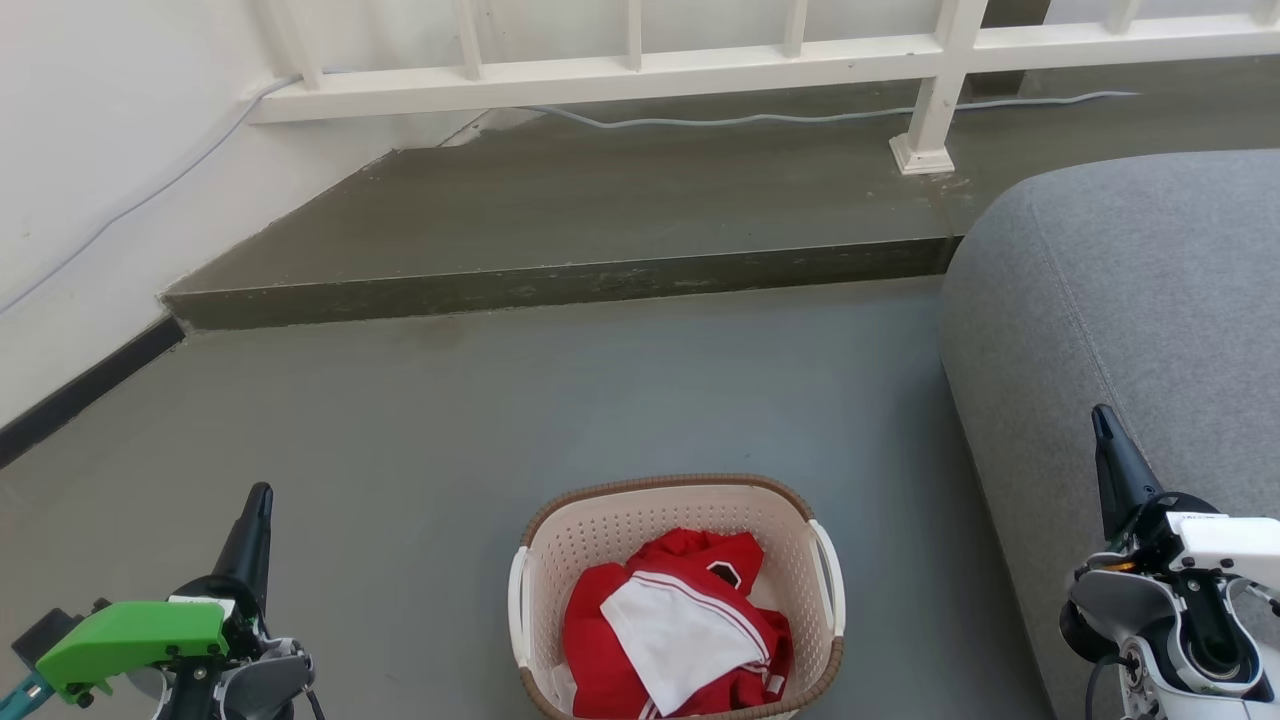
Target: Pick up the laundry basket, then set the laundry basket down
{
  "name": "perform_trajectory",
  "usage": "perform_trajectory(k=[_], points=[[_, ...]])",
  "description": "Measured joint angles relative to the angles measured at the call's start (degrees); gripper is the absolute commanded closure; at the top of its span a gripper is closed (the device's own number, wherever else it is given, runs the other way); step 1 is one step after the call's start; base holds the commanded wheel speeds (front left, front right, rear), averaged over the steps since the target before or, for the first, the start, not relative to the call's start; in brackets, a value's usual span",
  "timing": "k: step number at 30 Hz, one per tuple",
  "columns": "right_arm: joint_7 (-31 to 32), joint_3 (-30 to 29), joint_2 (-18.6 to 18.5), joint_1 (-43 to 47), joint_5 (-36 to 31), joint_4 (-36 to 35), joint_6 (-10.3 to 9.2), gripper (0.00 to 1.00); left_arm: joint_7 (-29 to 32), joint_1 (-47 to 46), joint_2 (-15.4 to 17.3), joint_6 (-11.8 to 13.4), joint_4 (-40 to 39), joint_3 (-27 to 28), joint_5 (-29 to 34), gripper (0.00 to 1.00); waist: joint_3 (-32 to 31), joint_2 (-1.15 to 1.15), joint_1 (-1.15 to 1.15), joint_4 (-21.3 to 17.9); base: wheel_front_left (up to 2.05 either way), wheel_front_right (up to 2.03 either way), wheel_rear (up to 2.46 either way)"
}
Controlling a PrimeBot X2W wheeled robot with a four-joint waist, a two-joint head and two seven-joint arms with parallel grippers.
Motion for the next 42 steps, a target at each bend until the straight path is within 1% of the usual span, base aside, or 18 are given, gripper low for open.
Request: perform_trajectory(k=[42], points=[[0.0,0.0,0.0,0.0,0.0,0.0,0.0,1.0,0.0,0.0,0.0,0.0,0.0,0.0,0.0,1.0,0.0,0.0,0.0,0.0,0.0,0.0,0.0]])
